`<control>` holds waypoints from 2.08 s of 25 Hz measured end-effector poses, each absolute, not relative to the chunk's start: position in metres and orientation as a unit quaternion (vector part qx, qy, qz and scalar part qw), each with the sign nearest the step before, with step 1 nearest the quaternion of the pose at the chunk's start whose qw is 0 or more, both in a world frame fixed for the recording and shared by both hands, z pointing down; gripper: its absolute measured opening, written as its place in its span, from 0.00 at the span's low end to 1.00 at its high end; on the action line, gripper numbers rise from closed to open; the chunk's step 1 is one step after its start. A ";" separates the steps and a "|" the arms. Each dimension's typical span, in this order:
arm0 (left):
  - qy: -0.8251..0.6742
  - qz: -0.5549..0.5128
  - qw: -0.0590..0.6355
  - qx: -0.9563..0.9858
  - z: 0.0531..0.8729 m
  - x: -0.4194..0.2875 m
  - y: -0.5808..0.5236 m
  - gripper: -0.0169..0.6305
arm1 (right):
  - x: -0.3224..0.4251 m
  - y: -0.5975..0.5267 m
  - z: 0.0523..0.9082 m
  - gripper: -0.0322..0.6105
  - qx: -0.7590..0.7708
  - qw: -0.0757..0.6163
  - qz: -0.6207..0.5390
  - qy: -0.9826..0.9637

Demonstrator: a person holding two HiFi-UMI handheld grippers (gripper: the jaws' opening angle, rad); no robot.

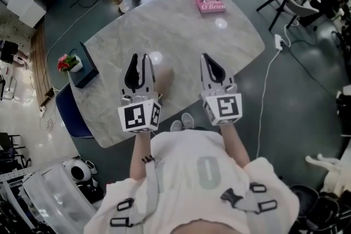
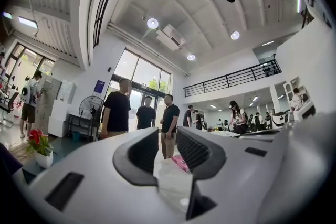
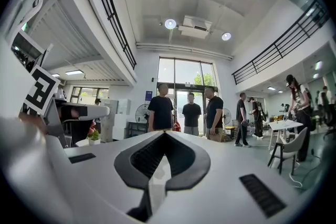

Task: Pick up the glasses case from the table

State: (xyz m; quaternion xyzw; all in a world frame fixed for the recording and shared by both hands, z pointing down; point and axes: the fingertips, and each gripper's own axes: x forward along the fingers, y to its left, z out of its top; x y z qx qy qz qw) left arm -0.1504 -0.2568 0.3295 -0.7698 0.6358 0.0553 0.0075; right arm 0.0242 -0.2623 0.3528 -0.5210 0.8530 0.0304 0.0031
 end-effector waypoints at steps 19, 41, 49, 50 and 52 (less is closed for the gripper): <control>0.660 0.094 -0.014 -0.745 0.334 -0.184 -0.268 0.63 | 0.021 -0.274 0.368 0.05 -0.519 -0.018 0.033 0.854; 0.619 0.077 0.043 -0.781 0.309 -0.169 -0.279 0.64 | 0.033 -0.271 0.376 0.05 -0.525 -0.022 0.015 0.851; 0.500 -0.067 -0.091 -0.858 0.361 -0.118 -0.303 0.64 | 0.051 -0.270 0.381 0.05 -0.537 -0.024 0.004 0.843; 0.489 -0.094 -0.105 -0.861 0.372 -0.113 -0.304 0.64 | 0.052 -0.270 0.383 0.05 -0.539 -0.025 0.002 0.842; 0.469 -0.146 -0.133 -0.861 0.397 -0.106 -0.306 0.64 | 0.054 -0.269 0.389 0.05 -0.539 -0.023 -0.004 0.842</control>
